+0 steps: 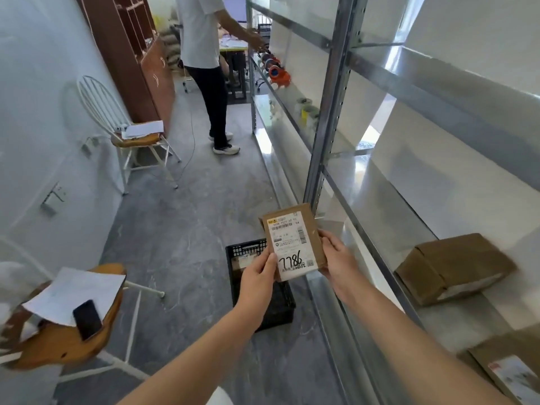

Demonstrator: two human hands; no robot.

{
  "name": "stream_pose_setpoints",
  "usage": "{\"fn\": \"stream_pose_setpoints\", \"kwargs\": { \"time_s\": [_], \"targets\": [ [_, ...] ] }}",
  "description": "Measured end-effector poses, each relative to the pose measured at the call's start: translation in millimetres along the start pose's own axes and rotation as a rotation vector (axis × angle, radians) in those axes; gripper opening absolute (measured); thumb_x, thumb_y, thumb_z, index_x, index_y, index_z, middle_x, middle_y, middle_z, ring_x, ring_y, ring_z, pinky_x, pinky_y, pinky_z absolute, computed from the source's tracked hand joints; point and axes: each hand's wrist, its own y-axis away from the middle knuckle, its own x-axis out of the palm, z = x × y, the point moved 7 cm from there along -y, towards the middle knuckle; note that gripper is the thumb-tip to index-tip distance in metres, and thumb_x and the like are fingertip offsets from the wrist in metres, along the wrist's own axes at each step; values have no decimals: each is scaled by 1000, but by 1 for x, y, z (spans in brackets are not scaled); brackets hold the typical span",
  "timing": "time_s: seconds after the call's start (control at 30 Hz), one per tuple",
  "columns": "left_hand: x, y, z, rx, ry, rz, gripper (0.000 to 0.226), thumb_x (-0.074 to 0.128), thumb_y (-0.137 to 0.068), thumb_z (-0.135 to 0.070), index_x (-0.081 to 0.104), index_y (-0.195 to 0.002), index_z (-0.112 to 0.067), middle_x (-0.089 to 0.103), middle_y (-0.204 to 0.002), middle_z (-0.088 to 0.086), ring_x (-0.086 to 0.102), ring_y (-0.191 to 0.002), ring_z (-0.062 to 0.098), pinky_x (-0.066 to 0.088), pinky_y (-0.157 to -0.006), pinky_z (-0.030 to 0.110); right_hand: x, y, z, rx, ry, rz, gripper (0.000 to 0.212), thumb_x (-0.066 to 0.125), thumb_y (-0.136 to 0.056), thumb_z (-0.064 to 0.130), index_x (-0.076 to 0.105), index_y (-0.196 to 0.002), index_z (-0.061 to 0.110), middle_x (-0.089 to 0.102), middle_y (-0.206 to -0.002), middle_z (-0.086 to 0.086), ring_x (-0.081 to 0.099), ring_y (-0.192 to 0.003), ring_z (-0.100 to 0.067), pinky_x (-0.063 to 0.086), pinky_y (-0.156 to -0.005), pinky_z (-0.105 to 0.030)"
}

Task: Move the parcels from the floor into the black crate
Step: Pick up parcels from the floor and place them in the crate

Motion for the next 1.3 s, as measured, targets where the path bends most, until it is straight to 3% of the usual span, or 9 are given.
{"fn": "stream_pose_setpoints", "kwargs": {
  "time_s": [0.07, 0.17, 0.27, 0.37, 0.5, 0.77, 1.07, 1.2, 1.3],
  "targets": [
    [-6, -16, 5, -40, 33, -3, 34, 50, -102, -22, 57, -135, -29, 76, -99, -17, 72, -92, 3, 56, -68, 15, 8, -14, -6, 33, 24, 2, 27, 38, -106, 26, 60, -122, 29, 74, -108, -5, 71, -98, -21, 52, -68, -28],
    [-17, -45, 3, -55, 31, 23, 34, 48, -103, -24, 56, -136, -29, 76, -103, -16, 72, -96, 4, 59, -77, 20, 26, -40, -4, 51, 51, -6, 29, 36, -107, 28, 58, -126, 28, 74, -107, -6, 71, -94, -18, 51, -63, -24],
    [-31, -81, -6, -67, 38, 53, 34, 48, -103, -26, 55, -136, -30, 75, -105, -14, 71, -98, 4, 57, -90, 27, 50, -69, 3, 50, 68, -8, 32, 35, -107, 31, 57, -129, 25, 74, -107, -5, 70, -99, -22, 55, -75, -33],
    [-45, -118, -21, -74, 40, 90, 30, 48, -103, -26, 59, -131, -32, 76, -104, -15, 71, -98, 2, 58, -83, 21, 75, -97, 14, 56, 81, -16, 33, 37, -106, 35, 57, -129, 24, 74, -106, -5, 70, -100, -24, 57, -89, -42],
    [-65, -168, -44, -90, 41, 129, 28, 48, -103, -26, 61, -127, -34, 75, -105, -15, 71, -98, 3, 58, -83, 21, 106, -137, 31, 50, 67, -35, 30, 44, -104, 32, 53, -132, 27, 74, -108, -3, 70, -98, -19, 57, -80, -35],
    [-96, -260, -60, -105, -9, 173, 31, 46, -104, -28, 60, -131, -32, 76, -107, -11, 71, -100, 8, 55, -96, 34, 151, -206, 28, 63, 109, -71, 31, 46, -103, 30, 50, -134, 31, 70, -117, -2, 67, -106, -20, 56, -90, -41],
    [-76, -323, -52, -152, -1, 143, 30, 48, -103, -28, 60, -128, -37, 76, -100, -17, 72, -93, 2, 58, -81, 21, 144, -271, 26, 126, 117, -51, 31, 46, -103, 27, 49, -134, 30, 70, -115, 2, 68, -103, -15, 58, -87, -35],
    [-57, -354, -46, -183, -34, 86, 29, 49, -103, -27, 63, -127, -35, 76, -97, -17, 72, -95, 6, 58, -88, 30, 130, -312, 17, 149, 127, -15, 31, 47, -103, 26, 51, -133, 33, 71, -114, 7, 69, -101, -9, 59, -80, -28],
    [-43, -377, -31, -258, -53, 32, 26, 50, -102, -30, 65, -117, -45, 77, -98, -15, 72, -100, 11, 56, -91, 34, 117, -344, 5, 186, 150, -3, 29, 48, -103, 26, 51, -129, 36, 69, -116, 8, 67, -104, -11, 58, -89, -36]
  ]
}}
